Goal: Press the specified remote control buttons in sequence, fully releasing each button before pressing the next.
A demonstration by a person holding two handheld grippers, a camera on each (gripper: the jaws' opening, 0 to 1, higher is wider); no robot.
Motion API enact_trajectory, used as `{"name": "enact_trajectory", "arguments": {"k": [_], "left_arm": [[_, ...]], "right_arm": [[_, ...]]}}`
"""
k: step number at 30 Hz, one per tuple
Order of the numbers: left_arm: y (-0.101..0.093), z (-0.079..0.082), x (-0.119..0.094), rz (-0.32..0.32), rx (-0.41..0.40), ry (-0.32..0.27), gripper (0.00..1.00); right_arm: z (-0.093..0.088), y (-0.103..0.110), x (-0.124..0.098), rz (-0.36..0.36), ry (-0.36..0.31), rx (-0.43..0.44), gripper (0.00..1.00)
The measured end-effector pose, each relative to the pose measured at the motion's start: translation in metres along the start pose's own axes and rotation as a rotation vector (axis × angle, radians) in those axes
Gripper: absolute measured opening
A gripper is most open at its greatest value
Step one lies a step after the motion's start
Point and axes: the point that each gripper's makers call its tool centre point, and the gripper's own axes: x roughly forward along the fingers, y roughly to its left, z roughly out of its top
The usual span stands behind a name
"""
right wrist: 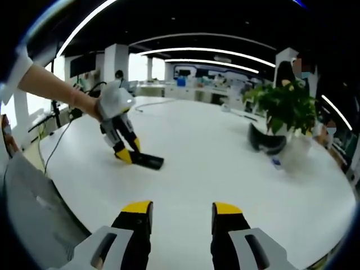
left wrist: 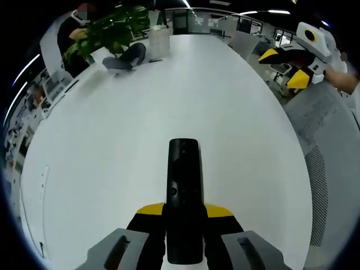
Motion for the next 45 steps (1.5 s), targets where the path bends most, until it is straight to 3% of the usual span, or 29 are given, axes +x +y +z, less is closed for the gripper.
{"name": "enact_trajectory", "arguments": {"k": [5,10,16,45], "left_arm": [[-0.004,-0.001,0.0,0.002,0.002,0.018,0.24],[-0.008,-0.002,-0.001,0.002,0.001,0.02,0.24],[-0.015,-0.003,-0.002,0.001,0.001,0.018,0.24],[-0.046,-0.01,-0.006,-0.009,0.024,0.024,0.24]], "right_arm": [[0.003,0.006,0.0,0.03,-0.016,0.014,0.37],[0.016,0.005,-0.002,0.018,-0.082,0.021,0.48],[0.025,0.003,-0.004,0.004,-0.134,0.025,0.53],[0.012,0.008,-0.001,0.028,-0.057,-0.007,0.42]]}}
